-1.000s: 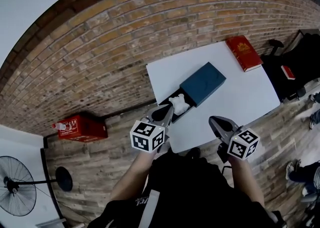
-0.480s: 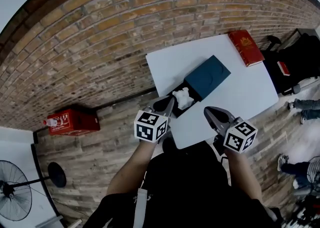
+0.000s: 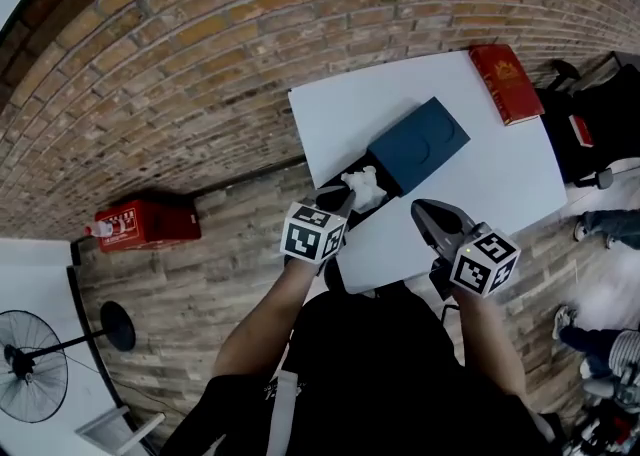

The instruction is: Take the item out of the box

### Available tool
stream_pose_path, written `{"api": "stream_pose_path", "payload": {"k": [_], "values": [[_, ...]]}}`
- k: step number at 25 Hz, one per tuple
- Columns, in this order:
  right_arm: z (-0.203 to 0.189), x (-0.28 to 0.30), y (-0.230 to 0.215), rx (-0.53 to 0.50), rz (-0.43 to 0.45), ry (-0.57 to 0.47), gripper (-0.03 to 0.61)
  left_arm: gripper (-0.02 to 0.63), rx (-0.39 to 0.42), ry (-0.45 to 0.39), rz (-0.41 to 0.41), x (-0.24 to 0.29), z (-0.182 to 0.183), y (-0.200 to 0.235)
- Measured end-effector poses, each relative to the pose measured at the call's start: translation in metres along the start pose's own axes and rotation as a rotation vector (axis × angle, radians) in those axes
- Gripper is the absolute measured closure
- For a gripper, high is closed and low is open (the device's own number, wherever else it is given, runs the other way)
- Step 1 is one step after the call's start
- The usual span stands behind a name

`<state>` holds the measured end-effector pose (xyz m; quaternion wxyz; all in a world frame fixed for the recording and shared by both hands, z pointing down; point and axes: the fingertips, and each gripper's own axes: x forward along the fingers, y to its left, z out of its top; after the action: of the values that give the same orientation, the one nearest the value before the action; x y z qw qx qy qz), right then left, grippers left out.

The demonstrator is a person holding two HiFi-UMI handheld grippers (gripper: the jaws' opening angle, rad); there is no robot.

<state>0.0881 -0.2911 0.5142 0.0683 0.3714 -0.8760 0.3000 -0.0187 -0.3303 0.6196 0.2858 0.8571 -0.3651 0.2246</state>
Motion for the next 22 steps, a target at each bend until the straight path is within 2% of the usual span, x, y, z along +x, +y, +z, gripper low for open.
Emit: {"api": "stream_pose_path", "payload": {"k": [5, 12, 17, 22], "values": [[-0.004, 0.0, -0.032, 0.047, 0.017, 0.024, 0.578, 0.534, 0.006, 0.112, 0.026, 0.028, -0.016, 0.001], [0.015, 0.0, -0.058, 0.051, 0.052, -0.002, 0.578, 0.449, 0.029, 0.291, 0.081, 0.055, -0.045, 0.01], [0.026, -0.011, -0.084, 0.063, 0.029, -0.023, 0.578, 0.421, 0.075, 0.417, 0.122, 0.071, -0.067, 0.021], [0.03, -0.018, -0.102, 0.078, 0.009, -0.025, 0.578, 0.408, 0.097, 0.481, 0.147, 0.081, -0.074, 0.028]]}}
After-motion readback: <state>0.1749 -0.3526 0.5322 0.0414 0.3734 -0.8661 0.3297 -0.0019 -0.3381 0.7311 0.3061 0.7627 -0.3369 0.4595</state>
